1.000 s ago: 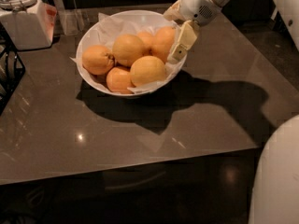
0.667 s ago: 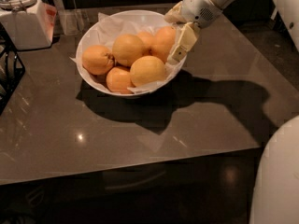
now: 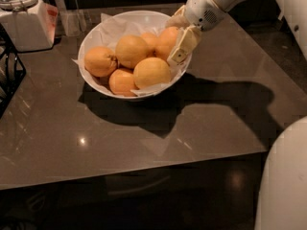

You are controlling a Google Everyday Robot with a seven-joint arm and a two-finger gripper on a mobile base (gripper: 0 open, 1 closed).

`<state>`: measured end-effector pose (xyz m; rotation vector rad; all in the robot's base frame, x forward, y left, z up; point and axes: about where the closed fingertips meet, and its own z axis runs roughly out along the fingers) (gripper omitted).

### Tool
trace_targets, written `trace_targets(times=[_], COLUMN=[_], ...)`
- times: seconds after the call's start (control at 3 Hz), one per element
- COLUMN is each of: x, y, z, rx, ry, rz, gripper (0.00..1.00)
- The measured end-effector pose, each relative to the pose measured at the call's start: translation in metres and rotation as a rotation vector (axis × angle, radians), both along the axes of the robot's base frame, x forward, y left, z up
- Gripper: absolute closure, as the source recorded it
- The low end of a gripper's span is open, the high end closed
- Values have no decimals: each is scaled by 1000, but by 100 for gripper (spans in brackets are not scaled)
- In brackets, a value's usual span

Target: Pick orange from white bowl

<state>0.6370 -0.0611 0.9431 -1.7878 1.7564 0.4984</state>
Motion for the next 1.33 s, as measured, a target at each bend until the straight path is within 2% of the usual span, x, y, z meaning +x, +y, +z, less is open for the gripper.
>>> trace_targets(times=[0.33, 0.67, 1.0, 1.33], x=[3, 6, 7, 7], y=[1, 1, 1, 1], z=[-6, -12, -12, -12], rx=[13, 25, 25, 26], ry=[13, 26, 25, 24], rz=[-1, 0, 1, 2], gripper=[26, 26, 45, 68])
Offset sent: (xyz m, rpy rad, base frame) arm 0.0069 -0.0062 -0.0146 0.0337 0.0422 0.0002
